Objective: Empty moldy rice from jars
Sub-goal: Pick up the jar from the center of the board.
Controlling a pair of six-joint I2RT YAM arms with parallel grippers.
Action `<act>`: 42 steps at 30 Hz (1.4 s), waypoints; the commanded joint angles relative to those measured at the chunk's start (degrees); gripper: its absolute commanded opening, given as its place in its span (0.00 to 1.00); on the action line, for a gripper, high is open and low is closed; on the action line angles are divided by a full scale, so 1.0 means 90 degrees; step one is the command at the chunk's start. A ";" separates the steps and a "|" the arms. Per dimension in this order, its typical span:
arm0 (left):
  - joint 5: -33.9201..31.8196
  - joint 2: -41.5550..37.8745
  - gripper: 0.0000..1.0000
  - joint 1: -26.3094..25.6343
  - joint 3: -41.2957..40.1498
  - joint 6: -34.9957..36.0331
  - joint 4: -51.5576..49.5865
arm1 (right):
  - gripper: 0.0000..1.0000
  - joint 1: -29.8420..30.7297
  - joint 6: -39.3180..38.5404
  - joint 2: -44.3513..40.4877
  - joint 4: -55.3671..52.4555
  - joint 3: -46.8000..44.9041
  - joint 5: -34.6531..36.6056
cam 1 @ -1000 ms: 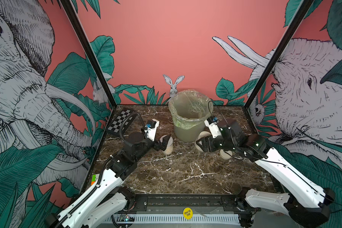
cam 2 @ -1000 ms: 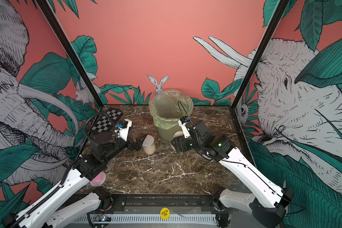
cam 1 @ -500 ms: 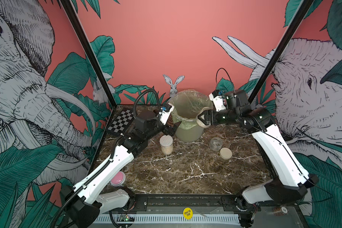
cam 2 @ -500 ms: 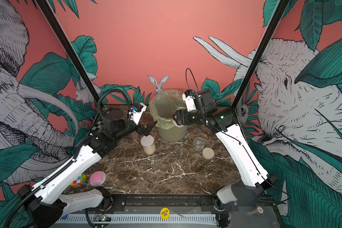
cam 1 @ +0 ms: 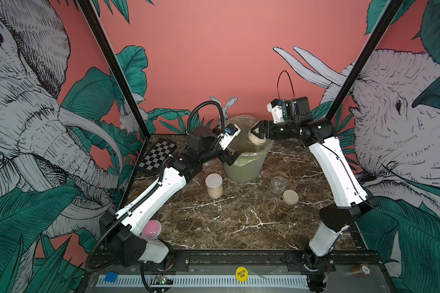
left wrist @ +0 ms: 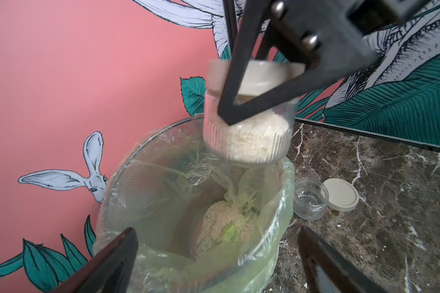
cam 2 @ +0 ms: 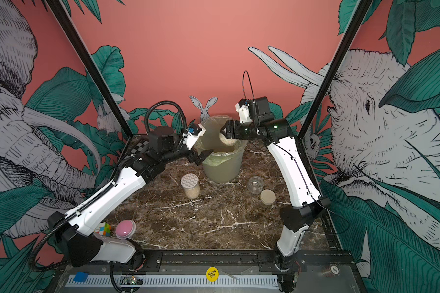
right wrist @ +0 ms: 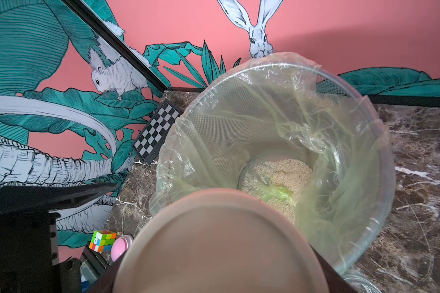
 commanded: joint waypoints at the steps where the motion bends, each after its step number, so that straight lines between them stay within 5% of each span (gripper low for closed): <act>1: 0.0466 0.0242 1.00 0.0090 0.0455 0.0317 0.0007 | 0.43 -0.0081 0.0283 -0.0050 0.0796 0.0271 -0.0373; 12: 0.1105 0.1117 0.99 0.0187 0.1057 0.0002 0.0320 | 0.43 -0.0193 0.0640 -0.0098 0.1203 0.0090 -0.0645; 42: 0.1497 0.1517 0.99 0.0202 0.1234 -0.0491 0.0738 | 0.43 -0.0200 0.0982 -0.0530 0.1984 -0.0764 -0.0999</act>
